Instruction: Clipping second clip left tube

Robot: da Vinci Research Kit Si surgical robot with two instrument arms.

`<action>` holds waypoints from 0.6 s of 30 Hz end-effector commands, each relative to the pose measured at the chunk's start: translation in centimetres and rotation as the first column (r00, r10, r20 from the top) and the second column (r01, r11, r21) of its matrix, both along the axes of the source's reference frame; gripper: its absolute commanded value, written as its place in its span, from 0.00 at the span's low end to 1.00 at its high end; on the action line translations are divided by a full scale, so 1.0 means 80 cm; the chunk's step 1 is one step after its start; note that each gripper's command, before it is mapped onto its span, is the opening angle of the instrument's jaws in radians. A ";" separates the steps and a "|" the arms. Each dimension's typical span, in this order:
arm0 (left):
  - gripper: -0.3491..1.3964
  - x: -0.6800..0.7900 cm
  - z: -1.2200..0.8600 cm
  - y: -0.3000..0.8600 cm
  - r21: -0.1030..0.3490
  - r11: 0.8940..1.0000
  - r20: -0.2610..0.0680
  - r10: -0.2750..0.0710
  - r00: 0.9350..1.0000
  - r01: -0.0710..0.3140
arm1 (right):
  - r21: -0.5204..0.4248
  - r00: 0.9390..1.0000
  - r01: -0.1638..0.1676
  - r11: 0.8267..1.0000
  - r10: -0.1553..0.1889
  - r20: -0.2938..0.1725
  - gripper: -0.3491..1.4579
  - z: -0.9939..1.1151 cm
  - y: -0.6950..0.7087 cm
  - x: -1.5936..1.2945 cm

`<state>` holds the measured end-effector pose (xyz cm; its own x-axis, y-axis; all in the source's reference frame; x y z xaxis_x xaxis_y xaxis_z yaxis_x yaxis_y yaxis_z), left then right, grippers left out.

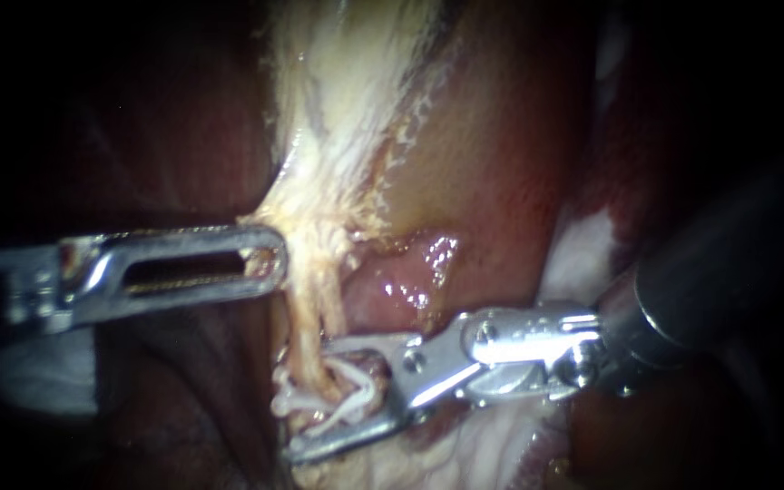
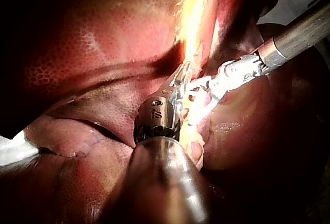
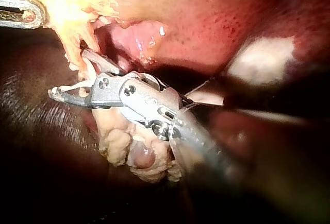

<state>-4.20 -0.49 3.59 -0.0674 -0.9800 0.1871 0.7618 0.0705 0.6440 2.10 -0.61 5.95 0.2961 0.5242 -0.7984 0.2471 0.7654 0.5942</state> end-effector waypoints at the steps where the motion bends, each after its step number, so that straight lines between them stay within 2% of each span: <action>1: 0.00 -0.0001 0.0001 0.0000 0.000 1.000 0.001 0.000 1.000 0.000 | -0.001 1.000 -0.001 1.000 0.001 0.001 0.52 0.0003 -0.0001 0.0003; 7: 0.00 -0.0001 0.0001 0.0000 0.000 1.000 0.001 0.000 1.000 0.000 | 0.001 1.000 -0.005 1.000 0.005 0.006 0.50 0.0011 -0.0004 0.0015; 10: 0.00 -0.0001 0.0001 0.0000 0.000 1.000 0.001 0.000 1.000 0.000 | -0.001 1.000 -0.007 1.000 0.007 0.007 0.46 0.0014 -0.0003 0.0013; 11: 0.00 -0.0001 0.0001 0.0000 0.000 1.000 0.001 0.000 1.000 0.000 | -0.010 1.000 -0.014 1.000 0.015 0.012 0.39 0.0015 -0.0003 0.0010; 12: 0.00 -0.0001 0.0001 0.0000 0.000 1.000 0.001 0.000 1.000 0.000 | -0.045 1.000 -0.013 0.999 0.013 0.002 0.28 0.0016 -0.0003 0.0007; 14: 0.00 -0.0001 0.0001 0.0000 0.000 1.000 0.001 0.000 1.000 0.000 | -0.051 1.000 -0.013 0.999 0.013 0.001 0.01 0.0018 -0.0002 -0.0002; 18: 0.00 -0.0001 0.0001 0.0000 0.000 1.000 0.001 0.000 1.000 0.000 | -0.046 1.000 -0.012 0.999 0.012 0.000 0.00 0.0018 0.0007 -0.0010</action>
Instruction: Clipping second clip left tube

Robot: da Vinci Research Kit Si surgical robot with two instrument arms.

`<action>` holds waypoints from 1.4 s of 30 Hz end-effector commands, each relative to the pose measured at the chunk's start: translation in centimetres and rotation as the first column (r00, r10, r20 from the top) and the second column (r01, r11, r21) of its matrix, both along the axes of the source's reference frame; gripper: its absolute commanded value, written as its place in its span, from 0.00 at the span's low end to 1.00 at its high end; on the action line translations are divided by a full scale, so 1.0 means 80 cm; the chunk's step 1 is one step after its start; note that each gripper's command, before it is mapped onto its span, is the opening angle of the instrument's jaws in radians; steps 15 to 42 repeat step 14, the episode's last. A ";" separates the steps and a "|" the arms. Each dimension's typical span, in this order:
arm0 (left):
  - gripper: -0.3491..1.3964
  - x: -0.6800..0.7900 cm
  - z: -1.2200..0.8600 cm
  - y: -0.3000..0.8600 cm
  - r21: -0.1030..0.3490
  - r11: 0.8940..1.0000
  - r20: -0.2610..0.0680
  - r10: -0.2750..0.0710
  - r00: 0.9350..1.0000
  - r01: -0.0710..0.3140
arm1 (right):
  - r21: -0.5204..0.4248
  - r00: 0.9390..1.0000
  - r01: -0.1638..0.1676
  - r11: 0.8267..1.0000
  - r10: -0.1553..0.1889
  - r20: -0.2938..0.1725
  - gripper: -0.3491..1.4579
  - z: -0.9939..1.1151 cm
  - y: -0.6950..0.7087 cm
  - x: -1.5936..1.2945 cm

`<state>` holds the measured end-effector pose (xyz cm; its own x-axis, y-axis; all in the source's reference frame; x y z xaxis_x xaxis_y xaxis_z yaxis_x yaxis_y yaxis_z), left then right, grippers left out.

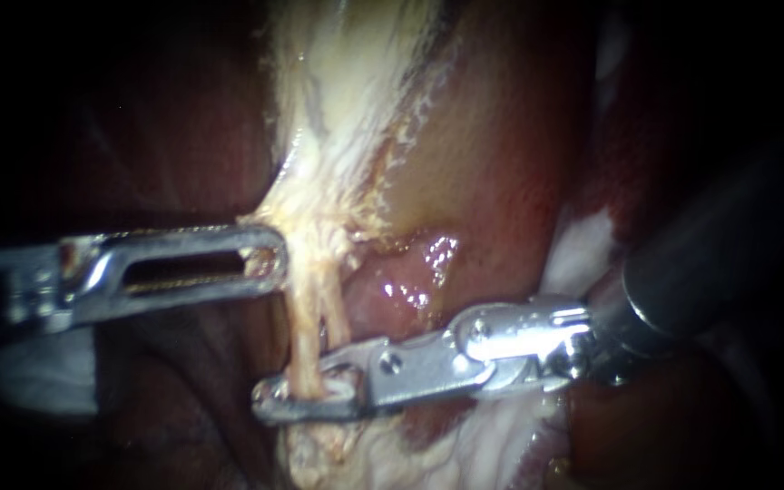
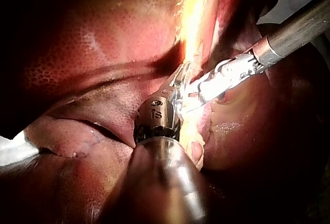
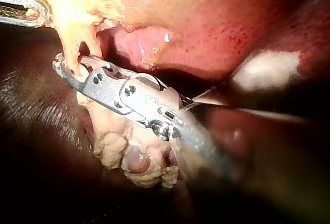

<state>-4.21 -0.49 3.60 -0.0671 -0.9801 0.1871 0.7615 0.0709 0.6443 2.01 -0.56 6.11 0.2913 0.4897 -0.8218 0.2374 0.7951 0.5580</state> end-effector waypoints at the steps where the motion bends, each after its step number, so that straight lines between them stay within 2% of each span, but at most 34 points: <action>1: 0.00 0.0000 0.0000 0.0000 0.000 1.000 0.000 0.000 1.000 0.000 | 0.001 1.000 0.000 1.000 0.000 -0.001 0.00 -0.0002 0.0001 0.0000; 9: 0.00 0.0000 0.0000 0.0000 0.000 1.000 0.000 0.000 1.000 0.000 | -0.003 1.000 0.009 1.000 -0.009 0.007 0.00 -0.0003 -0.0003 0.0001; 42: 0.00 0.0000 0.0001 0.0000 0.000 1.000 0.000 0.000 1.000 0.000 | -0.003 1.000 0.009 1.000 -0.009 0.007 0.00 -0.0002 -0.0003 0.0001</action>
